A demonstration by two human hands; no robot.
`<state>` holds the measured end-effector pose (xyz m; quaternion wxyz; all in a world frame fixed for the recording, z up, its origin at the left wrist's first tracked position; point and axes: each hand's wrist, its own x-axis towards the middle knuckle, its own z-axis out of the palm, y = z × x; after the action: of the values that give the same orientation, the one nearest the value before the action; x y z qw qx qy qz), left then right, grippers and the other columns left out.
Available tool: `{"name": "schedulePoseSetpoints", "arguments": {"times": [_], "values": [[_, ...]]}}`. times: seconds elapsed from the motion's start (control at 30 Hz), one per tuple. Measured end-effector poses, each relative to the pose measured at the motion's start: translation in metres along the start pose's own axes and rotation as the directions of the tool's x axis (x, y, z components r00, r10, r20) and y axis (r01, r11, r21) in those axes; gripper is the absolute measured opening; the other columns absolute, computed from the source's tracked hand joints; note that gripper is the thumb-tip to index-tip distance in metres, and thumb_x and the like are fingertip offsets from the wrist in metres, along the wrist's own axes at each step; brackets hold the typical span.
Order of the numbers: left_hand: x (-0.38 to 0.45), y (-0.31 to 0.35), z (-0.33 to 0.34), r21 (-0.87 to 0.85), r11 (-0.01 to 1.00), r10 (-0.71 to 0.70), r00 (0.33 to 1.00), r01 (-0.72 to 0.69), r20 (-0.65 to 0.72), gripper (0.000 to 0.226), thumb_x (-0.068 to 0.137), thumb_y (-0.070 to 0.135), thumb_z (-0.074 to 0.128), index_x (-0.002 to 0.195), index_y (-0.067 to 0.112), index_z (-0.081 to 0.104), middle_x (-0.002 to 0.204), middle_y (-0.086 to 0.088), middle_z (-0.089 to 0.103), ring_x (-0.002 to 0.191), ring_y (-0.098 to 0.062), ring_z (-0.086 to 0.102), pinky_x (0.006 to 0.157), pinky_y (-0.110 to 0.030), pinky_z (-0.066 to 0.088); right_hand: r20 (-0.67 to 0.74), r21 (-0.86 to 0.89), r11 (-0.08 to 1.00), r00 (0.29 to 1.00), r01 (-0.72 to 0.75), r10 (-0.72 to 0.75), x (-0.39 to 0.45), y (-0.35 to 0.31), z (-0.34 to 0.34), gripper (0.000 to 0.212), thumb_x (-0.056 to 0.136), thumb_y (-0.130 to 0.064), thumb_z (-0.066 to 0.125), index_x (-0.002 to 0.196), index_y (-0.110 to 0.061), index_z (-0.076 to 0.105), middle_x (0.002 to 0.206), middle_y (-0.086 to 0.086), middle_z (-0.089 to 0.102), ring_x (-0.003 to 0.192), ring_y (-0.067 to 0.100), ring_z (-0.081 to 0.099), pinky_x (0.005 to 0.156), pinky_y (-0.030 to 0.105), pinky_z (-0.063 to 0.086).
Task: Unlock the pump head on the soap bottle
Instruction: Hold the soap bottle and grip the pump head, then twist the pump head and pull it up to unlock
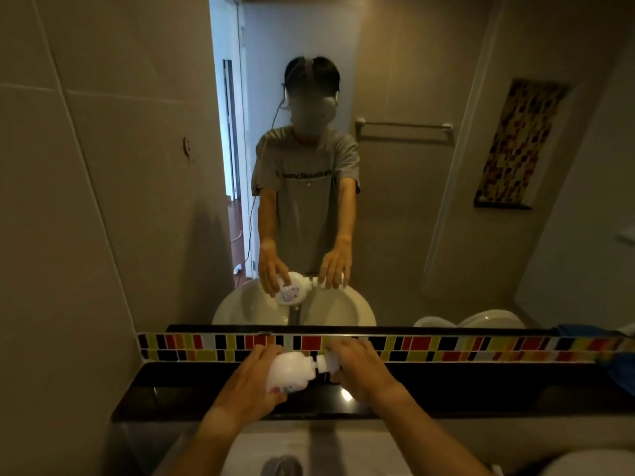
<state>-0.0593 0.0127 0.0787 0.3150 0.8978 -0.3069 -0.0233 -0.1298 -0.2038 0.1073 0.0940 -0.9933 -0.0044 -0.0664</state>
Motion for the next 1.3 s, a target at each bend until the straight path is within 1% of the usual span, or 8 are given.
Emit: {"name": "schedulePoseSetpoints", "arguments": {"times": [0.33, 0.43, 0.53, 0.63, 0.77, 0.9, 1.03, 1.3], "values": [[-0.018, 0.025, -0.006, -0.170, 0.985, -0.015, 1.000, 0.011, -0.023, 0.064, 0.065, 0.045, 0.079, 0.115, 0.040, 0.039, 0.116, 0.015, 0.046, 0.100, -0.010, 0.055, 0.085, -0.028, 0.053, -0.056, -0.151, 0.976, 0.985, 0.156, -0.166, -0.013, -0.035, -0.029, 0.067, 0.082, -0.044, 0.066, 0.140, -0.021, 0.043, 0.152, 0.008, 0.043, 0.144, 0.027, 0.033, 0.121, 0.054, 0.012], [-0.021, 0.028, -0.006, -0.372, 0.923, -0.129, 0.989, 0.096, -0.066, 0.062, 0.062, 0.043, 0.083, 0.110, 0.038, 0.044, 0.113, 0.014, 0.050, 0.097, -0.011, 0.058, 0.073, -0.022, 0.052, -0.390, 0.289, 0.956, 0.918, 0.049, 0.071, -0.016, -0.049, -0.030, 0.081, 0.079, -0.062, 0.057, 0.148, -0.029, 0.032, 0.161, -0.001, 0.016, 0.151, 0.019, 0.011, 0.122, 0.045, 0.010], [-0.021, 0.036, -0.004, -0.542, 0.824, -0.226, 0.973, 0.164, -0.049, 0.066, 0.064, 0.029, 0.086, 0.115, 0.030, 0.044, 0.112, 0.006, 0.057, 0.093, -0.010, 0.061, 0.064, -0.019, 0.053, -0.261, 0.877, 0.476, 0.772, -0.060, 0.580, -0.014, -0.057, -0.036, 0.062, 0.088, -0.046, 0.060, 0.141, -0.023, 0.039, 0.147, 0.003, 0.038, 0.133, 0.021, 0.042, 0.106, 0.042, 0.044], [-0.019, 0.042, -0.001, -0.628, 0.749, -0.251, 0.968, 0.209, 0.023, 0.073, 0.059, 0.032, 0.087, 0.118, 0.029, 0.045, 0.114, 0.003, 0.059, 0.097, -0.015, 0.063, 0.074, -0.028, 0.058, 0.120, 0.952, 0.218, 0.919, -0.213, 0.375, -0.012, -0.060, -0.040, 0.032, 0.090, -0.031, 0.058, 0.118, -0.016, 0.058, 0.119, 0.006, 0.060, 0.103, 0.018, 0.061, 0.078, 0.026, 0.050], [-0.014, 0.053, 0.002, -0.660, 0.712, -0.259, 0.963, 0.241, 0.072, 0.066, 0.064, 0.028, 0.085, 0.117, 0.029, 0.046, 0.114, -0.001, 0.060, 0.100, -0.018, 0.063, 0.087, -0.040, 0.058, 0.141, 0.955, 0.211, 0.947, -0.207, 0.288, 0.001, -0.072, -0.044, 0.030, 0.087, -0.027, 0.060, 0.109, -0.008, 0.064, 0.102, 0.013, 0.069, 0.097, 0.029, 0.067, 0.082, 0.037, 0.056], [-0.009, 0.067, 0.004, -0.560, 0.773, -0.395, 0.917, 0.299, -0.054, 0.061, 0.067, 0.029, 0.084, 0.113, 0.030, 0.043, 0.103, 0.005, 0.055, 0.094, -0.012, 0.056, 0.080, -0.031, 0.053, 0.009, 0.934, 0.325, 0.919, -0.149, 0.395, 0.006, -0.076, -0.039, 0.022, 0.084, -0.027, 0.071, 0.102, -0.014, 0.070, 0.099, 0.010, 0.073, 0.094, 0.025, 0.070, 0.081, 0.037, 0.061], [-0.012, 0.064, 0.003, -0.475, 0.868, -0.268, 0.942, 0.145, -0.202, 0.050, 0.077, 0.014, 0.073, 0.119, 0.022, 0.047, 0.094, 0.007, 0.060, 0.084, -0.009, 0.058, 0.076, -0.021, 0.049, -0.081, 0.922, 0.376, 0.901, -0.095, 0.425, 0.008, -0.083, -0.035, 0.013, 0.085, -0.031, 0.070, 0.095, -0.023, 0.073, 0.094, 0.001, 0.075, 0.092, 0.014, 0.070, 0.085, 0.033, 0.059], [-0.003, 0.068, -0.006, -0.582, 0.789, -0.269, 0.962, 0.197, -0.038, 0.057, 0.068, 0.019, 0.082, 0.113, 0.028, 0.048, 0.103, 0.006, 0.061, 0.097, -0.016, 0.062, 0.079, -0.031, 0.054, -0.058, 0.859, 0.469, 0.870, -0.206, 0.489, 0.021, -0.066, -0.044, 0.053, 0.062, -0.045, 0.085, 0.094, -0.013, 0.058, 0.095, 0.007, 0.068, 0.083, 0.020, 0.069, 0.071, 0.032, 0.060]]}}
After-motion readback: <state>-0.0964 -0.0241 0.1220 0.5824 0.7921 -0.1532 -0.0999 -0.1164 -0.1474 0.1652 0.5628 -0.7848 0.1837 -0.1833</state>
